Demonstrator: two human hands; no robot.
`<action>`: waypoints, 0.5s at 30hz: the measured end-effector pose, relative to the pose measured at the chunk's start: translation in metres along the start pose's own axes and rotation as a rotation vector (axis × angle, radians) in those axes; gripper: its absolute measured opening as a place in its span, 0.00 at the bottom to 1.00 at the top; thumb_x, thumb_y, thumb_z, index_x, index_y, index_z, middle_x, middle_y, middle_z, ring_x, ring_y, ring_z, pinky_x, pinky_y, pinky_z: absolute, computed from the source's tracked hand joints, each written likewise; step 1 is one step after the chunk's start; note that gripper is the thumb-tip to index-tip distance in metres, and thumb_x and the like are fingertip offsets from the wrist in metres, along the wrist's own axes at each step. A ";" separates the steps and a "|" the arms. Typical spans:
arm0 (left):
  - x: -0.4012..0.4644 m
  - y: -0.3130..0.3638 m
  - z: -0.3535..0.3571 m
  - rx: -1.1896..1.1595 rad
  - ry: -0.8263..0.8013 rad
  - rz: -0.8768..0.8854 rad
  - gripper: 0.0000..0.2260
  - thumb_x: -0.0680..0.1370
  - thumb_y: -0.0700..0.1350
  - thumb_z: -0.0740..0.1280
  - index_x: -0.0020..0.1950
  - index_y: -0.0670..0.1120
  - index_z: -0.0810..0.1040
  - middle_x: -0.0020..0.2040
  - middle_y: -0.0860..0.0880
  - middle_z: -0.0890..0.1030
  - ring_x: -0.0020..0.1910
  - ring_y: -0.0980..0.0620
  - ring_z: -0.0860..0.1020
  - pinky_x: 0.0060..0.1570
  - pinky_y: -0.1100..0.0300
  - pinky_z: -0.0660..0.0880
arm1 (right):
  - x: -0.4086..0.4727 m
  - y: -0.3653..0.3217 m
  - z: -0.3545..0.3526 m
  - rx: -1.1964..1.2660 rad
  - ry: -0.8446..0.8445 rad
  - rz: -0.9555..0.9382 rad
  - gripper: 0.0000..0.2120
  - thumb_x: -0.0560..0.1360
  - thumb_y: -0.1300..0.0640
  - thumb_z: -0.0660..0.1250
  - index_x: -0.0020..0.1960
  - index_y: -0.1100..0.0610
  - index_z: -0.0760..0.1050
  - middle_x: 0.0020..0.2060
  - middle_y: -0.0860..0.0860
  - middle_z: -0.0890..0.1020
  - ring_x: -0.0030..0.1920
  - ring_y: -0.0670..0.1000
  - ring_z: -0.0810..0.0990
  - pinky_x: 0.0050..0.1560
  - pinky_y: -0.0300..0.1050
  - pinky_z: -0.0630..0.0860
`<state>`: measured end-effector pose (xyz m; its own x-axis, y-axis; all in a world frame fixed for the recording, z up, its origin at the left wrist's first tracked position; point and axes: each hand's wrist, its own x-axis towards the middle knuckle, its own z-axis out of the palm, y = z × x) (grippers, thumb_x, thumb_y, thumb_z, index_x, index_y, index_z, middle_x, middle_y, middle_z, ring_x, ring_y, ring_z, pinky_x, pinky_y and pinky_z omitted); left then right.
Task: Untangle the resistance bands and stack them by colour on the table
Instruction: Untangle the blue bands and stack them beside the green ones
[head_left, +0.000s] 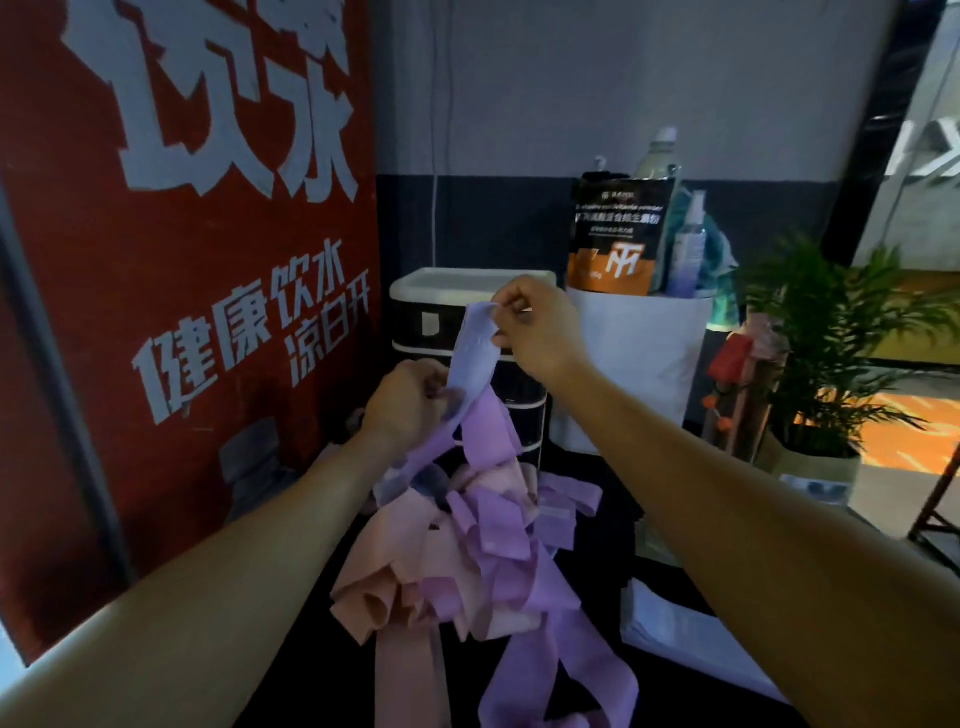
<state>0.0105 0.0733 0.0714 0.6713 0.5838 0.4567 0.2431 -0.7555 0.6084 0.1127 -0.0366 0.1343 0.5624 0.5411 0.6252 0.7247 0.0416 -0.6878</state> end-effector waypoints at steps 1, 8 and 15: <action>0.000 0.002 0.001 -0.015 -0.006 -0.005 0.13 0.75 0.45 0.69 0.31 0.49 0.71 0.32 0.51 0.75 0.32 0.55 0.72 0.34 0.65 0.65 | -0.002 -0.002 -0.007 0.016 0.005 0.006 0.05 0.76 0.66 0.61 0.44 0.58 0.73 0.33 0.47 0.75 0.38 0.50 0.80 0.44 0.48 0.81; -0.015 0.003 -0.005 -0.009 -0.023 0.015 0.15 0.71 0.42 0.73 0.30 0.48 0.69 0.32 0.50 0.71 0.35 0.51 0.70 0.34 0.60 0.62 | -0.015 0.007 -0.038 -0.027 0.103 0.051 0.05 0.76 0.67 0.60 0.46 0.63 0.75 0.36 0.53 0.77 0.37 0.50 0.77 0.33 0.30 0.75; -0.025 0.010 -0.014 -0.142 0.013 -0.082 0.21 0.73 0.43 0.71 0.27 0.46 0.62 0.28 0.49 0.65 0.29 0.52 0.63 0.31 0.61 0.60 | -0.035 0.031 -0.058 -0.079 0.216 0.185 0.06 0.75 0.65 0.63 0.42 0.56 0.73 0.35 0.49 0.76 0.45 0.58 0.80 0.48 0.57 0.80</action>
<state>-0.0137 0.0552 0.0747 0.6435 0.6465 0.4097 0.1947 -0.6560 0.7292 0.1388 -0.1033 0.1121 0.7534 0.3418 0.5618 0.6261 -0.1113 -0.7718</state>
